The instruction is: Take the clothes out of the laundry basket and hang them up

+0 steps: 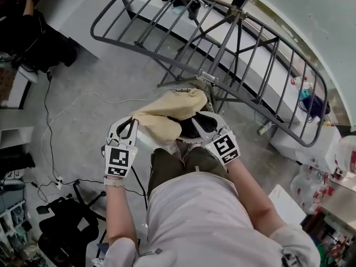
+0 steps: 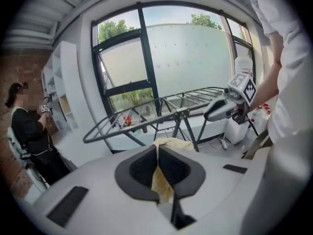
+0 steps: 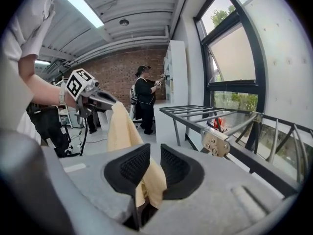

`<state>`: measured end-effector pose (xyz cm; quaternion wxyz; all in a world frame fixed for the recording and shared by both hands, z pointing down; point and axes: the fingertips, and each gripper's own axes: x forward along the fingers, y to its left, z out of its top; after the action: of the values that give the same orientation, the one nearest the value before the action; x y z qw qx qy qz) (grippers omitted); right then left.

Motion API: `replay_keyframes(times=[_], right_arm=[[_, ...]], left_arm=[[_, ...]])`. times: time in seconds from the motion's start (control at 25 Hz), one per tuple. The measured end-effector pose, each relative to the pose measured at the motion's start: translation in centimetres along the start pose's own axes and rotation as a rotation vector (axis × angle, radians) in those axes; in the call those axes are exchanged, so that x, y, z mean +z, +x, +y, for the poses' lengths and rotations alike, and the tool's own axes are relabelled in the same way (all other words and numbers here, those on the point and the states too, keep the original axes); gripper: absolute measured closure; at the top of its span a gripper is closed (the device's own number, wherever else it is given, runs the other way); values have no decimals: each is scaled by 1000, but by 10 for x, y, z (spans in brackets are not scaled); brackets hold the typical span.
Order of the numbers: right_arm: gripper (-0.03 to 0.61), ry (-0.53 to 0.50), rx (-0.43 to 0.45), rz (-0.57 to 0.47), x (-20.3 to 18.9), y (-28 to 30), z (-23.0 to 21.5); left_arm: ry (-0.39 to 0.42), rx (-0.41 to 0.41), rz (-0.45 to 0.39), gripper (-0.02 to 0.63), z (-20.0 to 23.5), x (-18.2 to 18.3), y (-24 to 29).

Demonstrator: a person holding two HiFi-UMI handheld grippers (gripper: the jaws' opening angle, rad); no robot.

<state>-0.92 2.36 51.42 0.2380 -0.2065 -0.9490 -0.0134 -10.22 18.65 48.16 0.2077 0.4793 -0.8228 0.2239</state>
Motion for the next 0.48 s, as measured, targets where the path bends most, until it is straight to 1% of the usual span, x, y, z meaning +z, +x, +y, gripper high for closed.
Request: replay_keyframes(times=[0.16,0.24,0.32,0.36,0.4,0.48], right_arm=[[485,-51,40,-34,24,20,8],[449,-52,69,-39,32,29,13],[388,-52,95,-40,39,39,17],[372,-61,102,-44,42,46,17],[366,-73,107,-47,46,53,17],[359,-80,134,-50,54,69,20]], left_arm=[[38,92,-123,606,28,58,-32],[82,106,-176,606,32,86,-47],[186,103,-230,605,32,116,-62],[241,103,-251,606,33,131,-70],[282,107,-266,606,35,143,-78],[330,121,-290,606,42,161,-95]])
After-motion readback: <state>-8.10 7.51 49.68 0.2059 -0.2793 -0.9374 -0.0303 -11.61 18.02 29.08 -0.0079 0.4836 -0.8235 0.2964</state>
